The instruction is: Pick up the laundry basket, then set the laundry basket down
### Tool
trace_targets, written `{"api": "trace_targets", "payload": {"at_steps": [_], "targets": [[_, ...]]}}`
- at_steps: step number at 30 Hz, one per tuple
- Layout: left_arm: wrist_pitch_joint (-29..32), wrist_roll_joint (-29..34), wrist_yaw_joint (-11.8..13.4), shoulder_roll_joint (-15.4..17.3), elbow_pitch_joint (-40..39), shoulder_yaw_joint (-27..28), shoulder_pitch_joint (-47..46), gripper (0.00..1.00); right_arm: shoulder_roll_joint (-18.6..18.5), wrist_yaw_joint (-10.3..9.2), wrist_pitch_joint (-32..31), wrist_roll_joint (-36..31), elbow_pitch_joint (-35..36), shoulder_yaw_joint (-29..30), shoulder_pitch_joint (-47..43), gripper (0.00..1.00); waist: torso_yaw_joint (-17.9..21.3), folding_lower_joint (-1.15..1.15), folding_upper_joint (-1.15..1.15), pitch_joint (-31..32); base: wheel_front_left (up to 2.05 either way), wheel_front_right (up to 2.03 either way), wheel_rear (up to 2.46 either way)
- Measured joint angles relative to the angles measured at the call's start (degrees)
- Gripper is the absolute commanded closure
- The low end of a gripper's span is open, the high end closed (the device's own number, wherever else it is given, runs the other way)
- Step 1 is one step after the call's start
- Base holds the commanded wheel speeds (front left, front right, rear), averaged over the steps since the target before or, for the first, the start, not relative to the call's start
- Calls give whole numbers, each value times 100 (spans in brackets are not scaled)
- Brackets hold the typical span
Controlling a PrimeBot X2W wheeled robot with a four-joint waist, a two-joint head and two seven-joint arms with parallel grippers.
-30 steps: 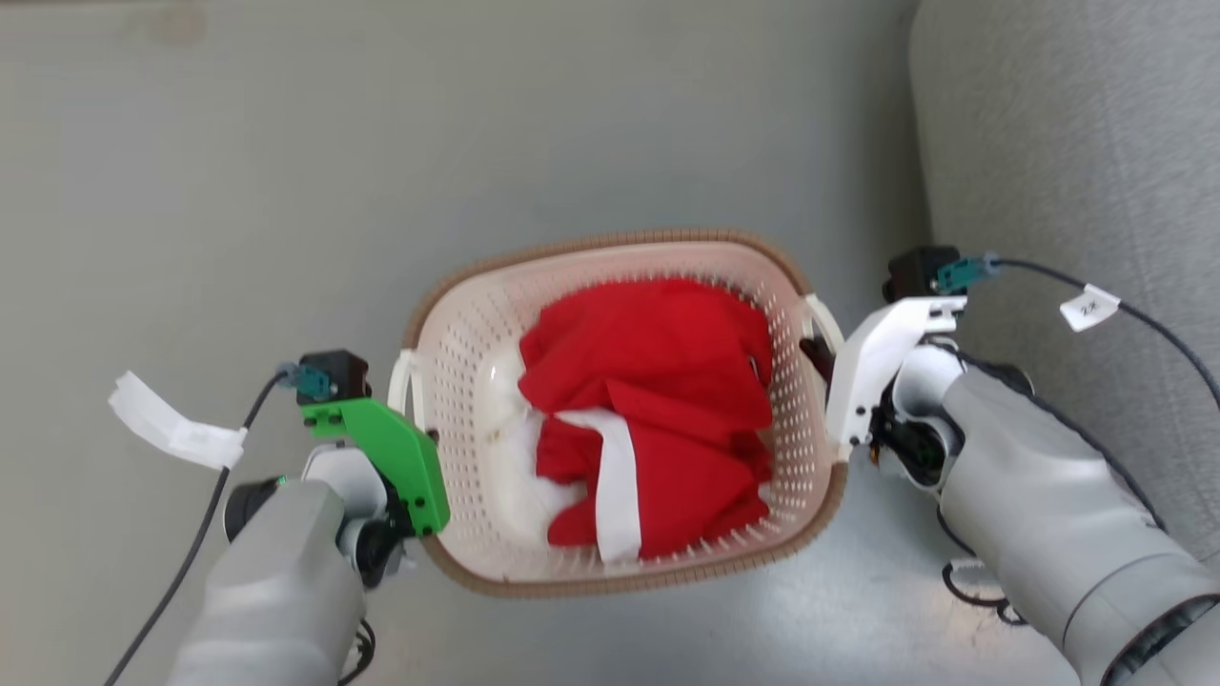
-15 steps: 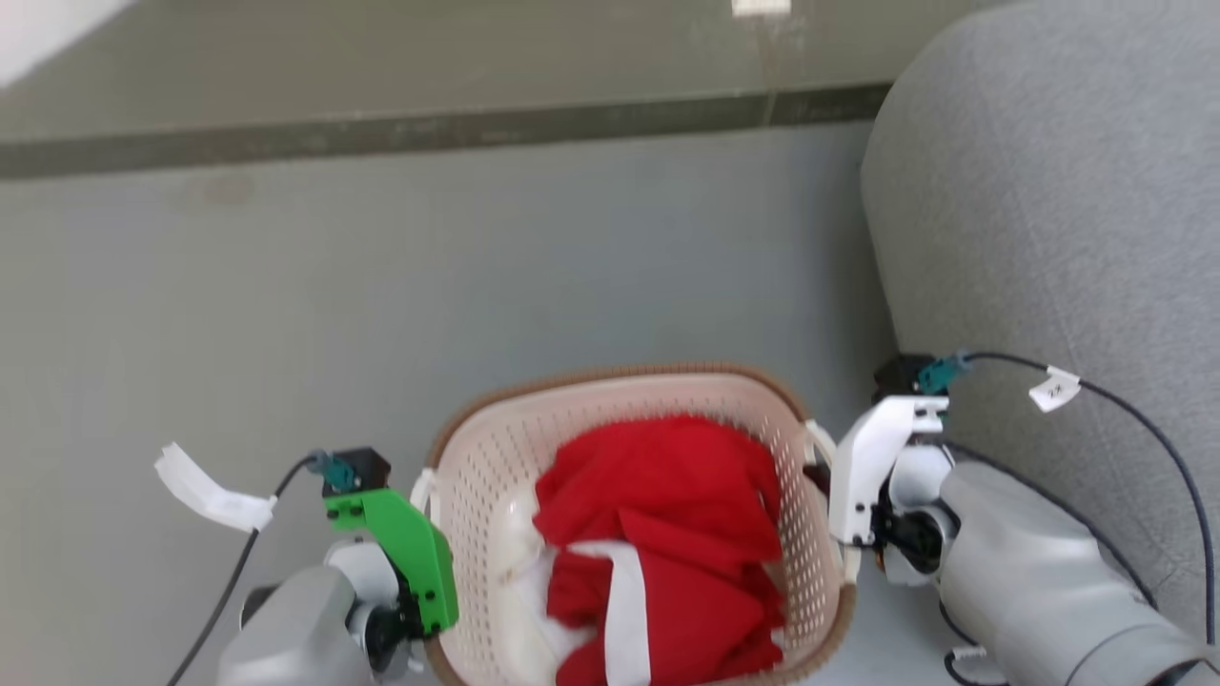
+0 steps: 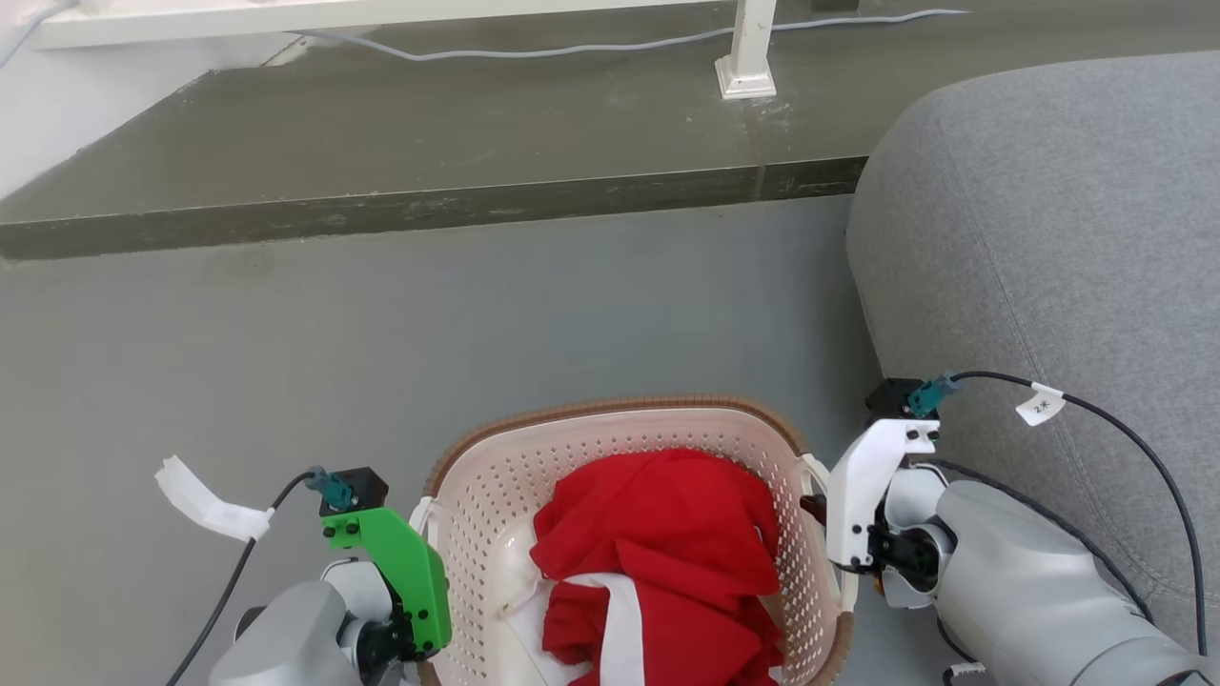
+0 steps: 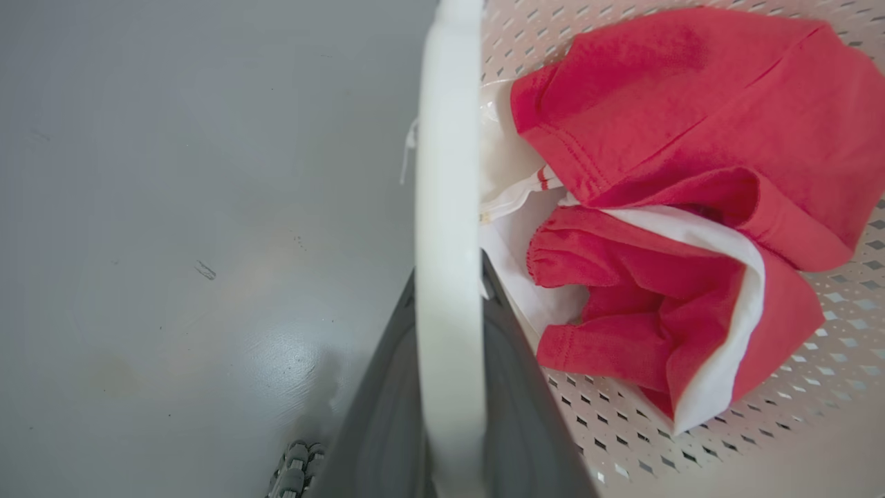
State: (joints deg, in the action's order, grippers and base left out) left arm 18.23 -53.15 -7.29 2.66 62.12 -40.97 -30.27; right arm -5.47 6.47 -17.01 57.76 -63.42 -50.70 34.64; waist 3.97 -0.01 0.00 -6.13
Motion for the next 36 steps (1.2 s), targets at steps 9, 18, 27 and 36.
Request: {"api": "trace_targets", "payload": {"at_steps": [9,18,27,36], "targets": [[96,-144,1,54,-88,-63,6,100,-8,0,-63,90,7,-48,4,100,-3,0,0,4,0,0,0],[96,-231,2,122,-156,-154,6,100,-18,0,-67,162,25,-126,13,100,-8,0,0,-42,0,0,0],[78,-275,2,168,-210,-177,4,100,-38,0,-7,179,97,-168,34,100,-9,0,0,-79,0,0,0],[-218,-291,2,214,-312,-172,-69,100,-146,0,257,162,247,-250,235,100,4,0,0,-389,0,0,0]]}}
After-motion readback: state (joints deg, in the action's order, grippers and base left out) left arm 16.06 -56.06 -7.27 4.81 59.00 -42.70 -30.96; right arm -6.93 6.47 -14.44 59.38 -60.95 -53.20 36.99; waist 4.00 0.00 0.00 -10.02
